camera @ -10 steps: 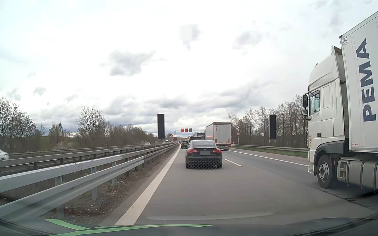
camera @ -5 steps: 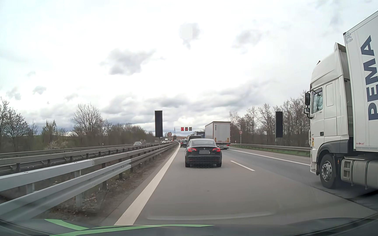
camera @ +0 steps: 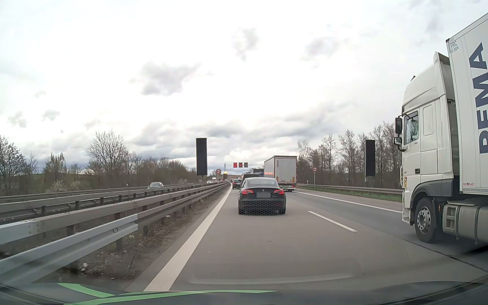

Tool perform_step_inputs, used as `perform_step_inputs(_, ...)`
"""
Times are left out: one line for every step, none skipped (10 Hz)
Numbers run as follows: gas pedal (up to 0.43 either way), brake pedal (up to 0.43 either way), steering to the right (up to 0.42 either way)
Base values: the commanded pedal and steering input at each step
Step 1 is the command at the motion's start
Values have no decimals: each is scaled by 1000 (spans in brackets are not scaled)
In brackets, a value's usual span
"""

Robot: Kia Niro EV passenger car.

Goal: Follow the waypoints while adhering to traffic rules and regulations

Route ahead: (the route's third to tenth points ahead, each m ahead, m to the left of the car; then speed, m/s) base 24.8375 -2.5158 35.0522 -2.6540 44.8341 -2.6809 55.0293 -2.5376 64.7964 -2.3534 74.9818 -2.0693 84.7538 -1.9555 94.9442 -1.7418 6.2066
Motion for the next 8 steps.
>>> perform_step_inputs(98,0,-1)
perform_step_inputs(98,0,-2)
perform_step_inputs(98,0,-2)
perform_step_inputs(98,0,-2)
perform_step_inputs(98,0,-1)
perform_step_inputs(98,0,-2)
perform_step_inputs(98,0,-2)
perform_step_inputs(98,0,-2)
